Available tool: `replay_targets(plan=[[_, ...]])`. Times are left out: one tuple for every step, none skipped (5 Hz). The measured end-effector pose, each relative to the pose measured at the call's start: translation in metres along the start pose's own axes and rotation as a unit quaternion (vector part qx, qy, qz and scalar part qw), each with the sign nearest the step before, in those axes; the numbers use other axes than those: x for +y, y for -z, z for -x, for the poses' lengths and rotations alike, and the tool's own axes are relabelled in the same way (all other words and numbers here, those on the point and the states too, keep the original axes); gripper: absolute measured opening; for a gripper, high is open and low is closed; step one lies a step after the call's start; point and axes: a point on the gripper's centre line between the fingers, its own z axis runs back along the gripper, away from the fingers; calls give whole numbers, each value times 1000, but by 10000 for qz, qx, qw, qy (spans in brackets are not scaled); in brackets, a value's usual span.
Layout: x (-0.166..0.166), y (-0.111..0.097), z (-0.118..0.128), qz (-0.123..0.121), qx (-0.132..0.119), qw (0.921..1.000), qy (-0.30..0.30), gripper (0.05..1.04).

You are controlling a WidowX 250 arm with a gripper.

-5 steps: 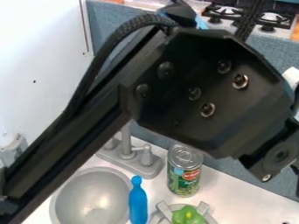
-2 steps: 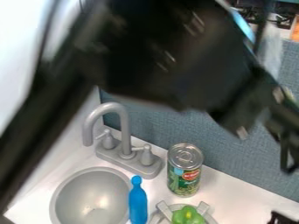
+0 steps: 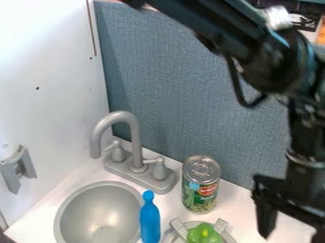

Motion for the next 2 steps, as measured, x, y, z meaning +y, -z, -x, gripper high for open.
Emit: replay_targets(plan=[[33, -14, -3, -190, -128, 9990, -374, 1002], [72, -31, -2, -421, -462, 9957, -681, 1002]])
